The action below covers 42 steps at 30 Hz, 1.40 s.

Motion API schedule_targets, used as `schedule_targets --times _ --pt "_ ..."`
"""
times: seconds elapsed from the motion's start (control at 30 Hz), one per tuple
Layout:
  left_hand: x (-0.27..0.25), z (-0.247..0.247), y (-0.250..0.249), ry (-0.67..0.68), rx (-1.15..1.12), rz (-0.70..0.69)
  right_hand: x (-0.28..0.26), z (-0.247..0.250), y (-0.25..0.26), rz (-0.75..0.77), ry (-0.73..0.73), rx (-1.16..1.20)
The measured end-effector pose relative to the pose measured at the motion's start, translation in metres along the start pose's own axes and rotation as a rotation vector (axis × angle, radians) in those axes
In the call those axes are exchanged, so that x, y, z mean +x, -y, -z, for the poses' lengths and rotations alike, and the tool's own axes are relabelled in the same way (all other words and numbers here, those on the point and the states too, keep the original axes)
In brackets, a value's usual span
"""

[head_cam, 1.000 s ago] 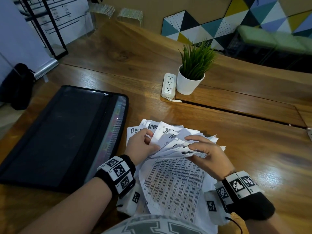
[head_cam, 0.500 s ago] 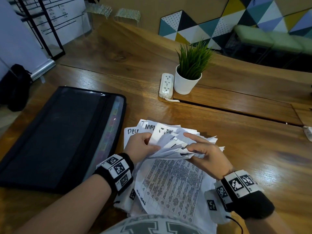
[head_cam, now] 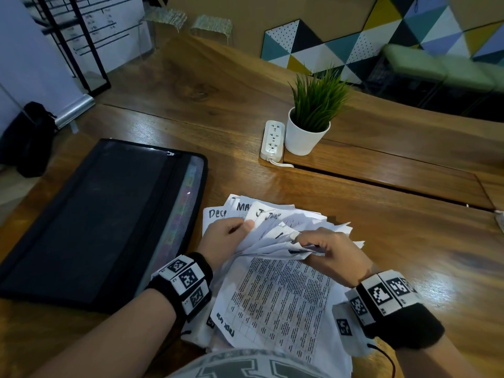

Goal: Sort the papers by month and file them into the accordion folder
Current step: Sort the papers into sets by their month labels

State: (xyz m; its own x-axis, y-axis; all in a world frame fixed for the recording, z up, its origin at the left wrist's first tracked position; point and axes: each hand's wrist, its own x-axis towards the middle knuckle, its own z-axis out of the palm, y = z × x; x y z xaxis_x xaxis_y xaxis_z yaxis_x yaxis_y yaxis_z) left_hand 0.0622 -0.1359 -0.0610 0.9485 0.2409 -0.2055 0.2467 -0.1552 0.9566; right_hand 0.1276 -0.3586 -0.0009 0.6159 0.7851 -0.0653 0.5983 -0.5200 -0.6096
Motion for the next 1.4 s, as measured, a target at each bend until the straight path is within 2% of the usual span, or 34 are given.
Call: schedule_targets --times 0.13,0.23,0.37,0.43,0.6,0.83,1.03,1.17,1.3,1.4 --pt "0.003 0.001 0.001 -0.050 0.076 -0.040 -0.004 -0.001 0.003 -0.031 0.015 -0.011" --pt "-0.002 -0.002 -0.009 -0.014 0.048 0.009 -0.007 -0.001 0.004 -0.031 0.011 0.011" --pt "0.013 -0.005 0.003 -0.060 0.386 0.094 -0.008 0.000 0.003 -0.027 0.021 0.004" --pt "0.014 -0.008 0.002 -0.076 0.479 0.143 -0.008 0.000 0.003 -0.028 0.015 -0.001" --pt "0.010 -0.010 -0.006 -0.135 0.461 0.184 -0.011 -0.001 0.002 -0.032 0.002 0.013" --pt "0.006 0.003 -0.006 -0.226 0.373 0.002 -0.012 -0.001 -0.002 -0.049 -0.035 0.050" --pt "0.011 0.022 -0.020 -0.381 0.340 -0.195 -0.011 0.004 -0.003 -0.086 -0.028 0.096" --pt "0.015 0.052 -0.042 -0.489 0.316 -0.227 -0.009 0.005 -0.002 -0.101 -0.041 0.071" --pt "0.017 0.087 -0.070 -0.510 0.386 -0.235 -0.006 0.003 -0.002 -0.120 -0.032 0.038" --pt "0.019 0.114 -0.091 -0.585 0.432 -0.346 -0.001 0.001 -0.004 -0.131 -0.023 -0.005"
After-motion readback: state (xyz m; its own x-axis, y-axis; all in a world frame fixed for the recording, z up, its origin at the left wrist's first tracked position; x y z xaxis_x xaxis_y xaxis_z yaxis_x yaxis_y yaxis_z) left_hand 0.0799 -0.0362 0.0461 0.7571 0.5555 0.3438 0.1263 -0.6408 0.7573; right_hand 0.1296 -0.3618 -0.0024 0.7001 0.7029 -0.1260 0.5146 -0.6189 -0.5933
